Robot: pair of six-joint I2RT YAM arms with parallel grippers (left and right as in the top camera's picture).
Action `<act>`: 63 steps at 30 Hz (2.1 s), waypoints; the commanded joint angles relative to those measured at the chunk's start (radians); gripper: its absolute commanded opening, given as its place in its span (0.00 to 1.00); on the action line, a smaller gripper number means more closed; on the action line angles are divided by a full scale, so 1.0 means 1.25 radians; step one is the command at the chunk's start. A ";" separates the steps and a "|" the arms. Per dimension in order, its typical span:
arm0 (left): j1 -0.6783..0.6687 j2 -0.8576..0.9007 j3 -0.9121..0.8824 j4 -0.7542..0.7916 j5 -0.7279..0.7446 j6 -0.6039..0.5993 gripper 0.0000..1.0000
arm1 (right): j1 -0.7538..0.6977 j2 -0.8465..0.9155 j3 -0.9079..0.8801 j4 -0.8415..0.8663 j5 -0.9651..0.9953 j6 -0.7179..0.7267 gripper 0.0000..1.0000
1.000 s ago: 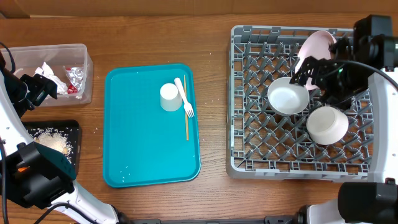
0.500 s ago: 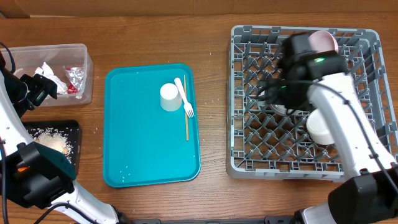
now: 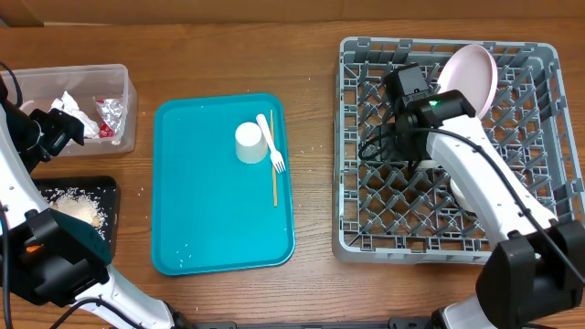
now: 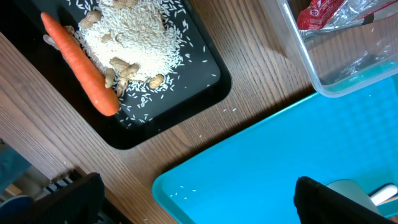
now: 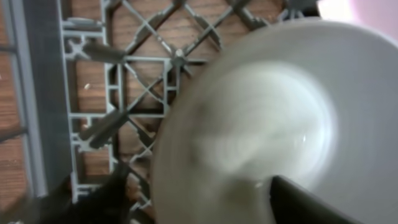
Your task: Sort waste into correct bins and load items into the dishwasher rack
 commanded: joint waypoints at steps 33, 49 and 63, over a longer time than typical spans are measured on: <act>-0.004 -0.020 0.014 -0.002 -0.011 -0.017 1.00 | -0.031 -0.013 0.101 -0.044 -0.772 -0.224 0.04; -0.004 -0.020 0.014 -0.002 -0.011 -0.017 1.00 | -0.224 0.008 0.032 -0.012 -0.938 -0.297 0.04; -0.004 -0.020 0.014 -0.002 -0.011 -0.017 1.00 | -0.272 0.064 0.003 0.008 -1.211 -0.350 0.05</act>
